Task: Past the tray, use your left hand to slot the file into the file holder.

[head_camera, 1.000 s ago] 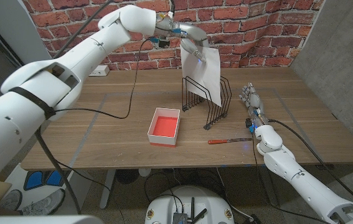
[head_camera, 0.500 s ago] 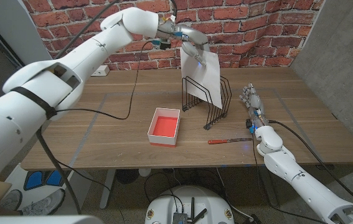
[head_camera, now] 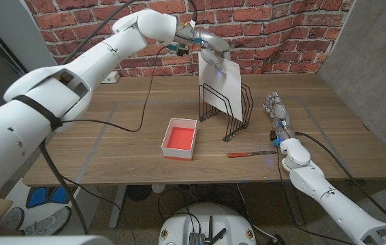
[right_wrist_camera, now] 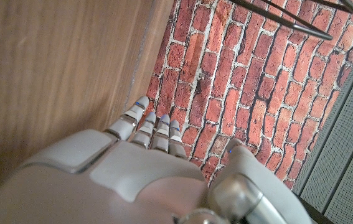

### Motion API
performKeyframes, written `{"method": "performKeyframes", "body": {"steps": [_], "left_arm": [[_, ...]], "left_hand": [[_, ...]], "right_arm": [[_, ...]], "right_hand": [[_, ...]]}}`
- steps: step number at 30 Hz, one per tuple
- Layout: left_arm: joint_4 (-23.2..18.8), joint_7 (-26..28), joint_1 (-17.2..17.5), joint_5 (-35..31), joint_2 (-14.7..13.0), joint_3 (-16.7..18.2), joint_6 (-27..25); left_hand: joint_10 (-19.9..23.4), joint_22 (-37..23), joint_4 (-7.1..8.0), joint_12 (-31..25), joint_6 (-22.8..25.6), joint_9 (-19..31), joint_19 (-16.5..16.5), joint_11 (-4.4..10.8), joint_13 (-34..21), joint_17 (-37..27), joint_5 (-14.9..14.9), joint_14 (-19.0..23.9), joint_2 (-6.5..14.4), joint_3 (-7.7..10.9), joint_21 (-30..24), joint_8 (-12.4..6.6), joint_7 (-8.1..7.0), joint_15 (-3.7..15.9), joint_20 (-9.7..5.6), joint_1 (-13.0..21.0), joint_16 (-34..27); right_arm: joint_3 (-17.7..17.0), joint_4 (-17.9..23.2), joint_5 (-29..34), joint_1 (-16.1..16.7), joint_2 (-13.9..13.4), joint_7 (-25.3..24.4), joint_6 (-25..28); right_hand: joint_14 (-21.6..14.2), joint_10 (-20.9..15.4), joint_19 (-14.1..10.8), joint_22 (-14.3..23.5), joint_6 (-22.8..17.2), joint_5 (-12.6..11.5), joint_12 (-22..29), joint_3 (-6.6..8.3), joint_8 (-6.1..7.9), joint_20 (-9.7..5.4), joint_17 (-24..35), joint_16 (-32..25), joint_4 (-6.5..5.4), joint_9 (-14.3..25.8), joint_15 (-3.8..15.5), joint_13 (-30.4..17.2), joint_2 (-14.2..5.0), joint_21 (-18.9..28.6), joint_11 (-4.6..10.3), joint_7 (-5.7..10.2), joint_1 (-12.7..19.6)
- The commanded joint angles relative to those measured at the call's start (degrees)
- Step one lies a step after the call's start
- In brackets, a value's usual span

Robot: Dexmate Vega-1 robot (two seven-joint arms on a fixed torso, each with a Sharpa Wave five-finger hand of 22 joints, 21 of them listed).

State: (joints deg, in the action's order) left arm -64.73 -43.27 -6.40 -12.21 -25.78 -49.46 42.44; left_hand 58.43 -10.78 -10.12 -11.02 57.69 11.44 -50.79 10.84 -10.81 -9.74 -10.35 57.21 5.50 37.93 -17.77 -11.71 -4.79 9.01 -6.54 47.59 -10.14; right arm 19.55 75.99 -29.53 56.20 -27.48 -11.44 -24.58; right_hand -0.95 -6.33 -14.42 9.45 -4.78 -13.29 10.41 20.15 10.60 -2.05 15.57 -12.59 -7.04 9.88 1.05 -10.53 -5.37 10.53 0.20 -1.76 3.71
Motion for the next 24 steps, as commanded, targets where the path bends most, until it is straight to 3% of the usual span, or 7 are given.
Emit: {"method": "performKeyframes", "body": {"steps": [1,24], "left_arm": [[0.1,0.9,-0.3,-2.5,0.8,-1.6,1.3],[-0.2,2.3,0.1,-5.2,1.3,-2.7,1.8]], "left_hand": [[0.2,-0.1,-0.07,0.0,0.4,0.1,0.3,0.27,-0.1,-0.1,0.3,0.4,0.1,-0.05,-0.4,-0.48,0.00,4.40,-3.84,0.1,-0.2],[0.2,-0.1,-0.02,0.1,0.4,0.1,0.4,0.14,-0.1,-0.1,0.3,0.3,0.1,-0.03,-0.4,-0.48,-0.14,4.38,-3.88,0.2,-0.1]], "right_arm": [[-0.4,0.4,-0.4,0.7,-0.3,0.0,-0.2],[-0.7,0.1,-0.7,0.9,-0.1,0.2,-0.9]], "right_hand": [[-0.4,-0.5,-0.6,0.1,-0.6,0.1,0.5,0.32,0.12,-0.08,0.3,-0.3,0.10,0.1,0.08,-0.1,-2.13,0.3,0.03,0.02,-0.6],[-0.4,-0.7,-0.7,0.1,-0.7,0.1,0.5,0.39,0.15,-0.12,0.4,-0.3,0.07,0.1,0.17,-0.1,-2.03,0.3,-0.01,-0.05,-0.7]]}}
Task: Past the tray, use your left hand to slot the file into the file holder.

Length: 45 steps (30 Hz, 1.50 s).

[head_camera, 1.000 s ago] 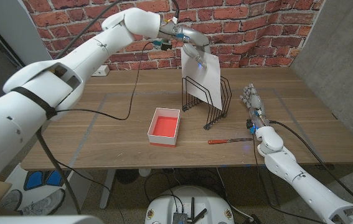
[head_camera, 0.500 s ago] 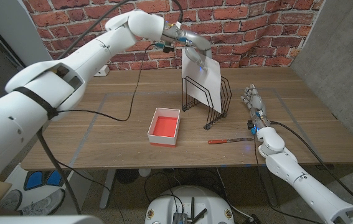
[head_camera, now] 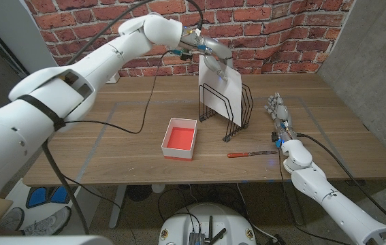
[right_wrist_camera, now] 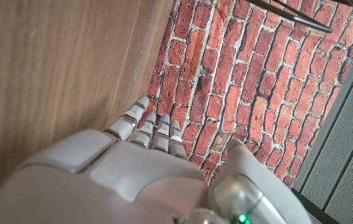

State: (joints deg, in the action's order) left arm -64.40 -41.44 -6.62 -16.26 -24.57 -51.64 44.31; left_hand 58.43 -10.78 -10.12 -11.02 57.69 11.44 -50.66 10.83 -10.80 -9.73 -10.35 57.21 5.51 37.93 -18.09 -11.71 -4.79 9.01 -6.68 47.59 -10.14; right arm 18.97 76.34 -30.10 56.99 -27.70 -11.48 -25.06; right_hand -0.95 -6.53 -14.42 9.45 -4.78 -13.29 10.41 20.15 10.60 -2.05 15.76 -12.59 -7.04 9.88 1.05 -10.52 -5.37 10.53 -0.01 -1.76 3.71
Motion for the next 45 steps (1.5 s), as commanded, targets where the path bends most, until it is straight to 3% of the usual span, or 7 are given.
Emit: {"method": "performKeyframes", "body": {"steps": [1,45], "left_arm": [[-0.6,0.2,0.4,-0.9,0.1,-0.5,-0.2],[0.0,1.2,0.9,-4.0,0.5,-1.9,1.7]], "left_hand": [[0.2,-0.1,-0.04,0.0,0.5,0.1,0.3,0.15,-0.1,-0.1,0.3,0.3,0.1,-0.03,-0.1,-0.50,-0.11,4.41,-3.74,0.2,-0.1],[0.2,-0.1,-0.03,0.0,0.3,0.1,0.4,0.37,-0.1,-0.1,0.3,0.1,0.0,-0.10,-0.2,-0.45,-0.31,4.42,-3.89,0.1,-0.1]], "right_arm": [[-0.1,-0.3,-0.1,0.1,0.1,0.3,-0.5],[-0.3,0.4,-0.4,-0.1,-0.8,1.0,0.3]], "right_hand": [[-0.4,-0.4,-0.7,0.1,-0.7,0.1,0.5,0.38,0.15,-0.11,0.2,-0.3,0.07,0.1,0.16,-0.1,-2.02,0.3,0.20,-0.03,-0.7],[-0.2,-0.4,-0.5,0.1,-0.6,0.2,0.5,0.34,0.11,-0.23,0.3,-0.3,-0.14,0.1,0.07,-0.1,-1.80,0.2,0.14,-0.22,-1.2]]}}
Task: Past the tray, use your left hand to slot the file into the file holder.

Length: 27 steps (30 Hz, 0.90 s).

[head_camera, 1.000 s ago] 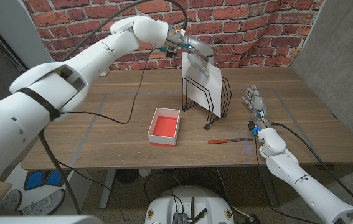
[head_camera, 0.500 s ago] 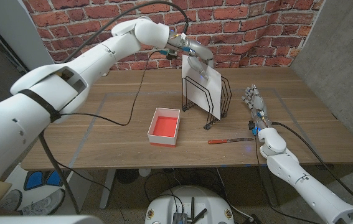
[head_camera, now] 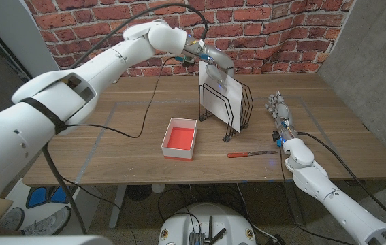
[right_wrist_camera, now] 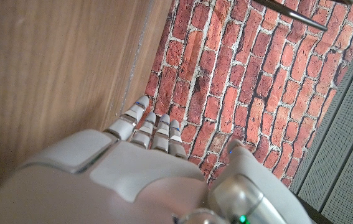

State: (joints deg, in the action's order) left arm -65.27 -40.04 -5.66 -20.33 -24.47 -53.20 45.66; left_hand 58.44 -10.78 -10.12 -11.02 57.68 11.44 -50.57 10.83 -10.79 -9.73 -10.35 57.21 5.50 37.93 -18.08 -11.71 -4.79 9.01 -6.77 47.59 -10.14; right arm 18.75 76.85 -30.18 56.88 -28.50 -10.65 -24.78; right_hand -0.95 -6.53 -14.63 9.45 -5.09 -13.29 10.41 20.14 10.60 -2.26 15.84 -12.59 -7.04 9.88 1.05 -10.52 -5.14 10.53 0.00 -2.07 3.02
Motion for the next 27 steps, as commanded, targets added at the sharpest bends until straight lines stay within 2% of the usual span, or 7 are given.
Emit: {"method": "performKeyframes", "body": {"steps": [1,27], "left_arm": [[1.0,-0.1,-0.1,0.0,0.4,-0.4,0.4],[4.5,0.6,-0.6,-0.9,1.7,-1.9,1.5]], "left_hand": [[0.1,-0.1,-0.01,0.1,0.3,0.1,0.3,0.42,-0.1,-0.1,0.3,0.0,0.0,-0.09,-0.2,-0.45,-0.28,4.40,-3.77,0.1,-0.1],[0.0,-0.1,0.04,0.1,0.3,0.1,0.6,0.64,-0.1,-0.1,0.3,-0.3,0.0,-0.10,-0.1,-0.46,-0.63,4.41,-3.74,-0.1,0.0]], "right_arm": [[-0.1,-0.2,-0.3,0.0,0.0,0.1,0.0],[0.0,-1.2,-0.6,-0.5,0.6,0.5,-0.4]], "right_hand": [[-0.2,-0.4,-0.3,0.1,-0.3,0.2,0.5,0.35,0.11,-0.02,0.2,-0.3,-0.13,0.1,0.06,-0.1,-2.04,0.2,0.15,0.08,-0.5],[-0.5,-0.4,-0.6,0.1,-0.2,0.2,0.5,0.58,0.07,0.08,0.1,-0.3,-0.10,0.2,-0.02,-0.1,-2.04,0.3,0.12,0.11,-0.4]]}}
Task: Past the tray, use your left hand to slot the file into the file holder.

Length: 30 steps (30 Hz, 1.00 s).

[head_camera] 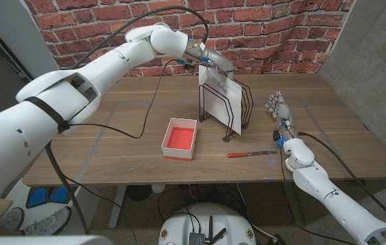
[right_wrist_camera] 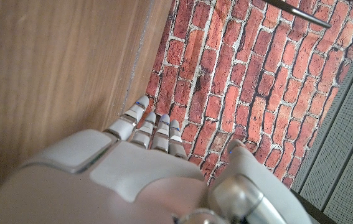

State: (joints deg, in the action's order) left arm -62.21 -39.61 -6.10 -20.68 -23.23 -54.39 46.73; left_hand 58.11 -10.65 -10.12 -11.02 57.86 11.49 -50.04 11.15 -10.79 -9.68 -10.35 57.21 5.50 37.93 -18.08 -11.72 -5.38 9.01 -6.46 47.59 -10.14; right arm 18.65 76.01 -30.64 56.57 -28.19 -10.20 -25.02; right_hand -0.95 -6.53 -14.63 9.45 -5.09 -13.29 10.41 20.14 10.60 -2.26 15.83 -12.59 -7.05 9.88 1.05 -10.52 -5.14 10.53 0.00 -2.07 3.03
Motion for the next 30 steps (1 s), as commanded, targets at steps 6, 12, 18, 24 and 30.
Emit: {"method": "performKeyframes", "body": {"steps": [6,12,18,24,30], "left_arm": [[2.0,0.4,-0.5,-1.4,0.6,-1.3,1.0],[2.0,1.2,-1.0,-3.1,0.5,-1.6,1.5],[2.4,1.8,-1.4,-4.3,0.4,-1.8,2.0],[2.7,2.7,-2.1,-6.2,0.3,-2.4,2.9],[2.9,3.3,-2.3,-7.2,0.3,-2.7,3.4]], "left_hand": [[0.2,-0.2,0.02,0.1,0.1,0.1,0.2,0.38,-0.1,-0.1,0.3,-0.4,0.0,-0.09,-0.1,-0.44,0.03,4.44,-4.03,-0.1,0.0],[0.2,-0.2,0.04,0.1,0.1,0.1,0.2,0.32,-0.1,-0.1,0.3,-0.4,0.0,-0.08,-0.1,-0.44,0.00,4.39,-4.05,-0.1,0.0],[0.3,-0.2,-0.02,0.1,0.1,0.1,0.2,0.23,-0.1,-0.1,0.3,-0.5,-0.1,-0.09,-0.1,-0.45,0.01,4.46,-4.07,-0.1,0.0],[0.1,-0.2,0.02,0.1,0.1,0.1,0.4,0.33,-0.1,-0.1,0.3,-0.6,-0.1,-0.12,0.0,-0.45,-0.12,4.35,-4.03,-0.1,0.0],[0.1,-0.2,-0.04,0.2,0.2,0.0,0.4,0.38,-0.1,-0.1,0.3,-0.7,-0.1,-0.09,0.0,-0.49,-0.17,4.47,-4.15,-0.1,0.0]], "right_arm": [[0.2,-0.5,-0.1,-0.3,0.3,0.0,0.0],[0.4,-0.9,-0.1,-0.6,0.5,0.1,0.0],[0.7,-1.5,-0.1,-1.2,0.9,0.4,0.0],[0.9,-2.0,-0.1,-1.7,1.2,0.5,0.0],[1.2,-2.8,0.0,-2.2,1.6,0.6,-0.1]], "right_hand": [[-0.5,-0.4,-0.7,0.1,-0.2,0.2,0.5,0.59,0.06,0.13,0.1,-0.3,-0.10,0.2,-0.04,-0.1,-2.01,0.3,0.14,0.13,-0.4],[-0.5,-0.4,-0.8,0.1,-0.2,0.2,0.5,0.60,0.06,0.16,0.1,-0.2,-0.12,0.2,-0.04,-0.1,-1.99,0.4,0.13,0.13,-0.5],[-0.5,-0.4,-0.8,0.1,-0.2,0.2,0.5,0.60,0.08,0.21,0.1,-0.2,-0.14,0.2,-0.07,-0.1,-1.99,0.4,0.14,0.16,-0.5],[-0.5,-0.4,-0.9,0.1,-0.2,0.2,0.5,0.61,0.10,0.32,0.1,-0.3,-0.14,0.2,-0.06,-0.1,-1.96,0.4,0.13,0.14,-0.5],[-0.5,-0.5,-0.9,0.1,-0.2,0.2,0.6,0.63,0.10,0.35,0.1,-0.2,-0.13,0.2,-0.09,-0.1,-1.95,0.4,0.14,0.15,-0.5]]}}
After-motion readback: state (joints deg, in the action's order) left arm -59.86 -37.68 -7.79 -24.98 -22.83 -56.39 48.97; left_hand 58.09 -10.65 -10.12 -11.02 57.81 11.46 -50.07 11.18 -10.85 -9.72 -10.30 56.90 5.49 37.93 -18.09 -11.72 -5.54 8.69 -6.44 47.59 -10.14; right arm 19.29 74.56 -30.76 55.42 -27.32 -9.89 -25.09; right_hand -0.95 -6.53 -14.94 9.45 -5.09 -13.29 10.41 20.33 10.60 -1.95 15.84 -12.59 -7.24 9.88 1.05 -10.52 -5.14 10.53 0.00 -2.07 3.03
